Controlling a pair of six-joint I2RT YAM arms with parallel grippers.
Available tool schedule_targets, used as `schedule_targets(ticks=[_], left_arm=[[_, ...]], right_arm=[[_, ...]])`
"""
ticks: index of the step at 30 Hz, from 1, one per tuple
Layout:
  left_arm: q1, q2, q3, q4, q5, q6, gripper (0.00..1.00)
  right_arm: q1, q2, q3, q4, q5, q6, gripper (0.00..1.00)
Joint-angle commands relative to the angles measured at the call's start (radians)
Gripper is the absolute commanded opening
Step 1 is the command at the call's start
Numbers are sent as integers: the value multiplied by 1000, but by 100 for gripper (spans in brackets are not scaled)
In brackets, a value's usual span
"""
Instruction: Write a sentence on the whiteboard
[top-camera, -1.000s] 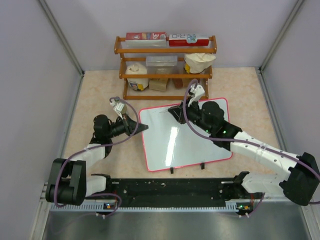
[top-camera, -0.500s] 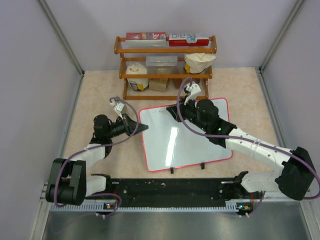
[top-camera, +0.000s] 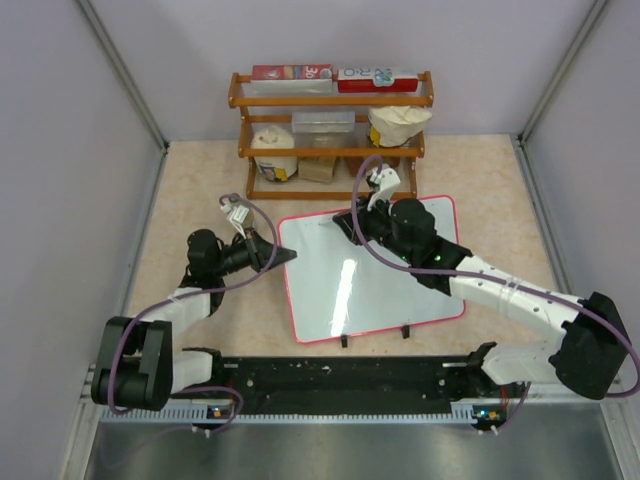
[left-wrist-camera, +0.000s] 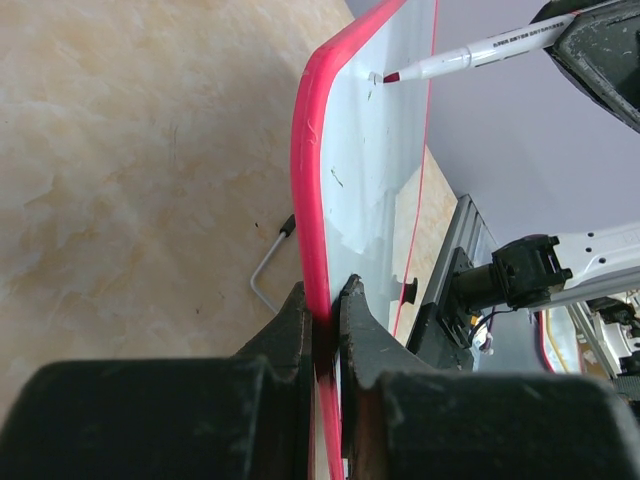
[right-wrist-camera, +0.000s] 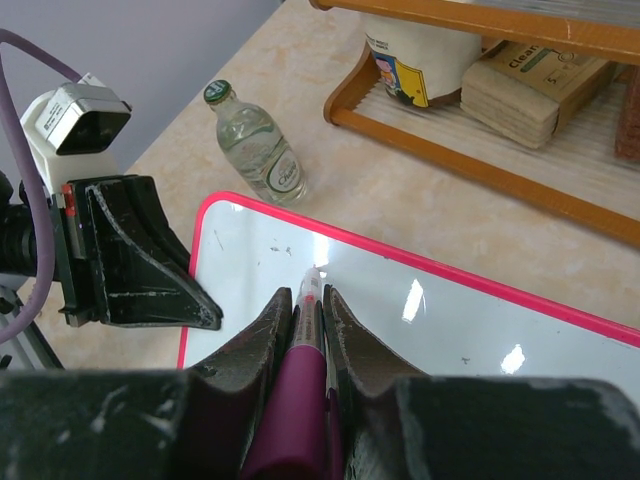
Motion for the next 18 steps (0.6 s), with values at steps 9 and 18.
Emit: schedule_targets(ticks=[9,18], left_arm=[[-9,6,-28,-42,-112,215,0],[-9,-6,-26,-61,-126,226,0]], right_arm=[[12,-15,-22,-20,-15,6,0],[13,-55,-71,-24,-41,24,0]])
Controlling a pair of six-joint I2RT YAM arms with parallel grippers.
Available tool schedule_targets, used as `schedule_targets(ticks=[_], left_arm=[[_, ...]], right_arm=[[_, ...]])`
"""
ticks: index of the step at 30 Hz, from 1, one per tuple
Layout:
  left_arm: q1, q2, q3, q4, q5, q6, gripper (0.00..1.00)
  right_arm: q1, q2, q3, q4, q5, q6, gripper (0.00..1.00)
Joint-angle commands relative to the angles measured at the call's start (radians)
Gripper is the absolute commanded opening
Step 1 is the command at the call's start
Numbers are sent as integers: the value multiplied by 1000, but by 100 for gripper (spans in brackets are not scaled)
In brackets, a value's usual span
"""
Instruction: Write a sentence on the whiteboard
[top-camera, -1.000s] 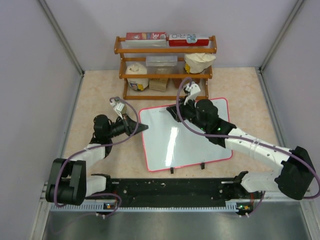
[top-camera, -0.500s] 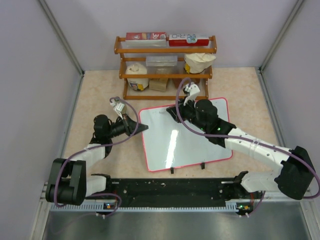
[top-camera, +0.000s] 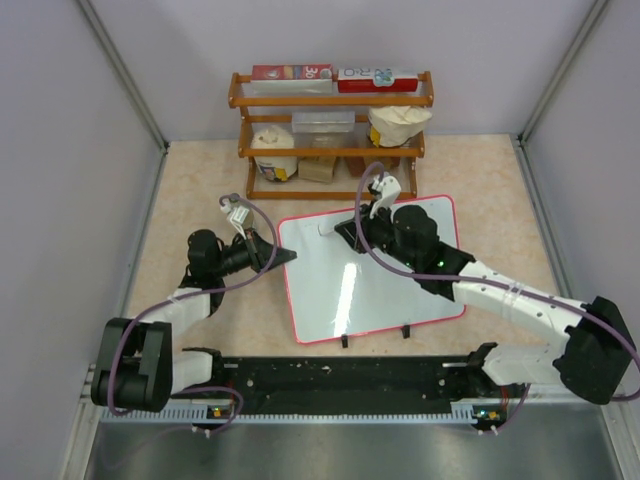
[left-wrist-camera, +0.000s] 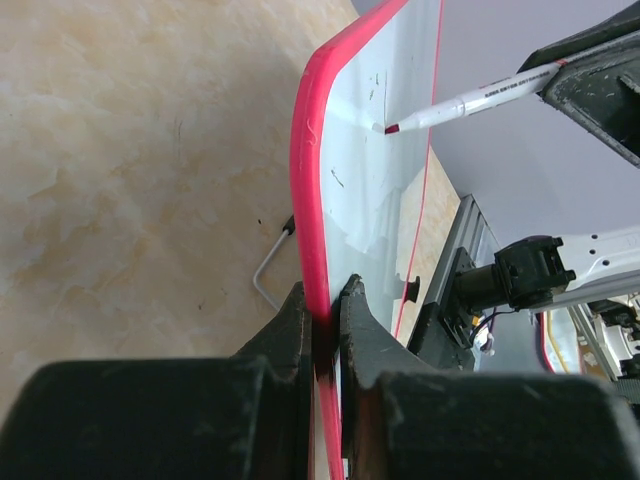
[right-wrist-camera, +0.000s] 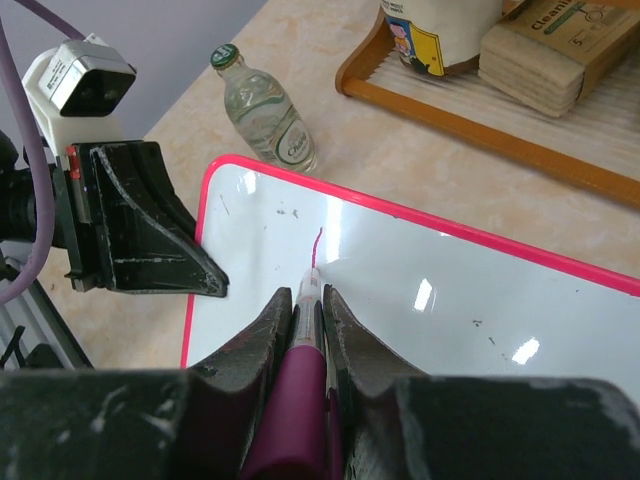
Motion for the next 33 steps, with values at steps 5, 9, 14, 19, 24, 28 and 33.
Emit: schedule_targets(ticks=[5,9,14,19,24,28,33], left_arm=[[-9,-6,-26,-41,-119,221,0],[-9,-6,-26,-41,-121,221,0],[-11,-7,-26,-41,-122,222,0],[-9,-10,-26,-44,-124,222,0],[-9,-9,-28,-41,-121,219,0],[-9,-7,-28,-38,-119,219,0],[-9,-6,-28,-39,-121,219,0]], right_arm=[[14,-44,-49,-17,-20,23,0],[13,-54,-67,-17,-31,29,0],[14,-78,-67,-2,-33,49,0],[13,-133,-41,19,-33,70,0],[-7,-153,-31,53,-31,78,0],[-27,-126,-11,58,-14,78,0],[-33,-87,15,61,4,75,0]])
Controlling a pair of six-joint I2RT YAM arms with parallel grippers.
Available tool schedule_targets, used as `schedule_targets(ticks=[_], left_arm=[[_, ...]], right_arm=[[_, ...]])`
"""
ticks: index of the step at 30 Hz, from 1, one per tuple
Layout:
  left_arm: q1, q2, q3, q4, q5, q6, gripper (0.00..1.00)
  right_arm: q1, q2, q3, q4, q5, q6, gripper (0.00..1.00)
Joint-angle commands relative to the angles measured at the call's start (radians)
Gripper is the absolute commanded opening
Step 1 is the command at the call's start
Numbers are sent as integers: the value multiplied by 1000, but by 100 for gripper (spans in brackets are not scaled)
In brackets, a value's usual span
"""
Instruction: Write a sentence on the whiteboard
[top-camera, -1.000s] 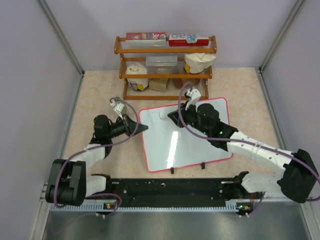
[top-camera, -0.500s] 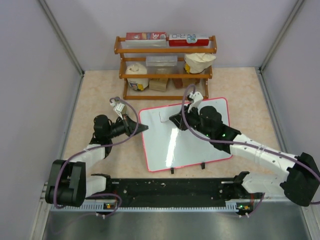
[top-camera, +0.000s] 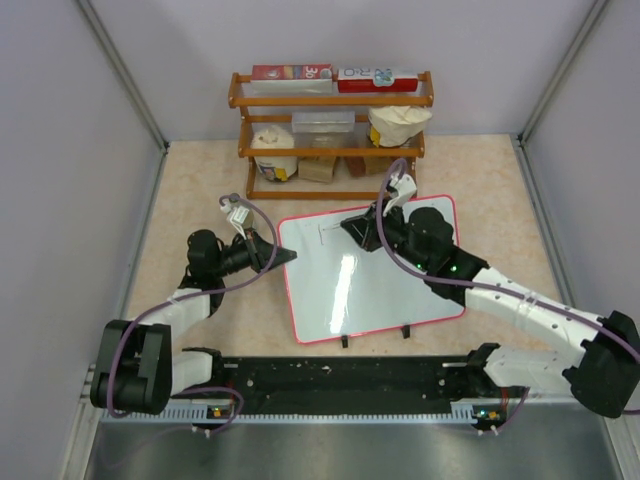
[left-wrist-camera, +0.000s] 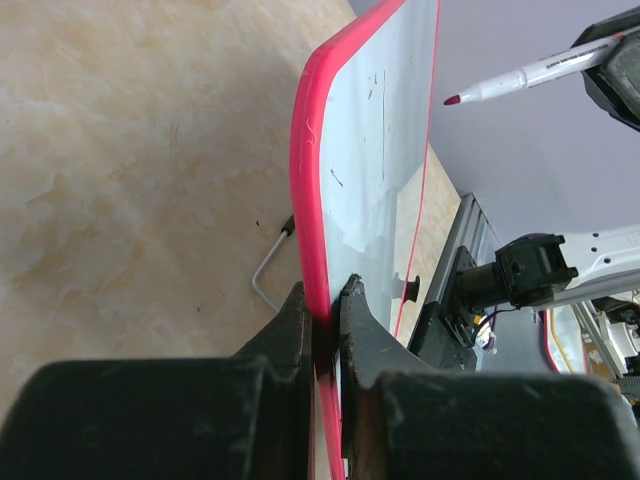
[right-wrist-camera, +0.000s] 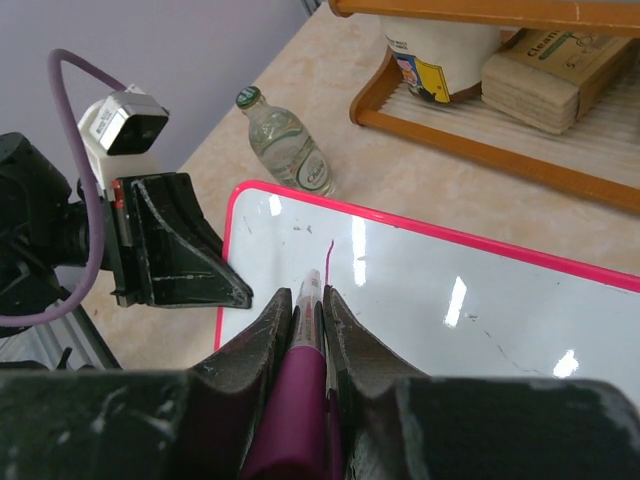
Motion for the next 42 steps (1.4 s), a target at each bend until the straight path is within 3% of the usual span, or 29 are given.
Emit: schedule_targets(ticks=[1,22,42], left_arm=[[-5,13,-27,-35,-122,213,0],[-7,22,-29,-19,-110,206,0],[-8,27,-27,-18,-112,208,0]], right_arm=[[-9,30,62,48,23,3,0],[-23,90,47,89,88,15,0],[-25,87,-36,101,17,55,0]])
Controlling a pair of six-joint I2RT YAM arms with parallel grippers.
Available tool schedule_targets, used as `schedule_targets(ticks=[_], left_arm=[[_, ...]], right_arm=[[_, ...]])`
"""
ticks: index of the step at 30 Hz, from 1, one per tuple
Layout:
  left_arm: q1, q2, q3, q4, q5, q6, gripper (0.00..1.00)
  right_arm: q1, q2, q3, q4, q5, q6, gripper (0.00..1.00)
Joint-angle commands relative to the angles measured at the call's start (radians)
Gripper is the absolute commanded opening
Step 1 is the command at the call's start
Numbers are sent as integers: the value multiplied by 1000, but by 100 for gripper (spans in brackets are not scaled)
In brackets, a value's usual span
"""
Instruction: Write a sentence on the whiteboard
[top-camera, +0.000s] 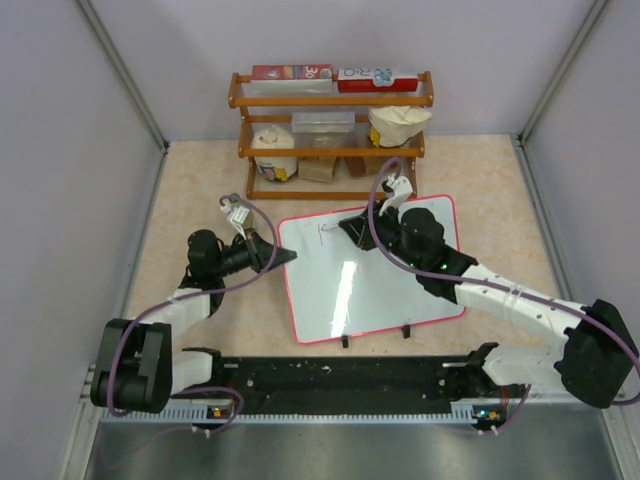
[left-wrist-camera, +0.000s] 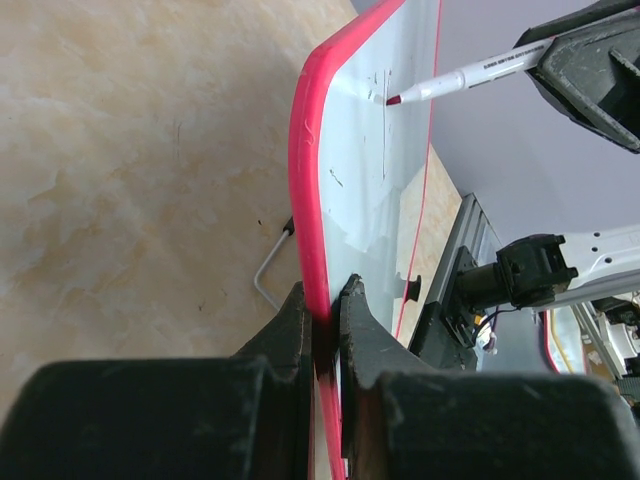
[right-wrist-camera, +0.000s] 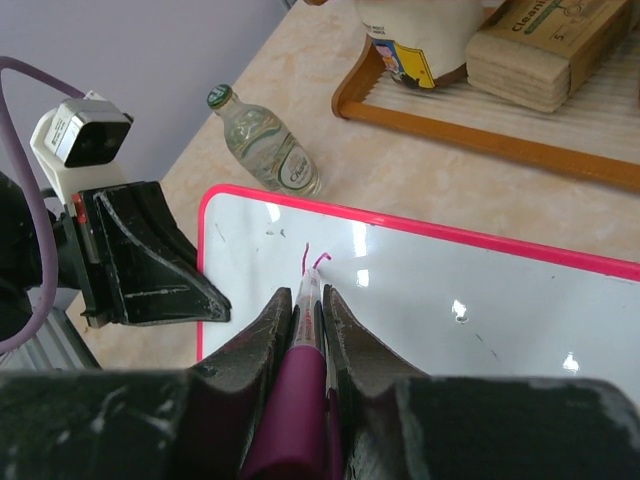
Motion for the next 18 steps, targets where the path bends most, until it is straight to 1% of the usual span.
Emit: schedule_targets(ticks=[1,8,18], left_arm=[[-8,23,-26,-20,-111,208,0],[-8,22,-28,-20,-113,209,0],[-8,23,-26,-20,-113,209,0]], right_arm=[[-6,-1,-25,34,-17,13,0],[-6,2,-35,32,-43,16,0],[-6,-36,-60,2,4,7,0]])
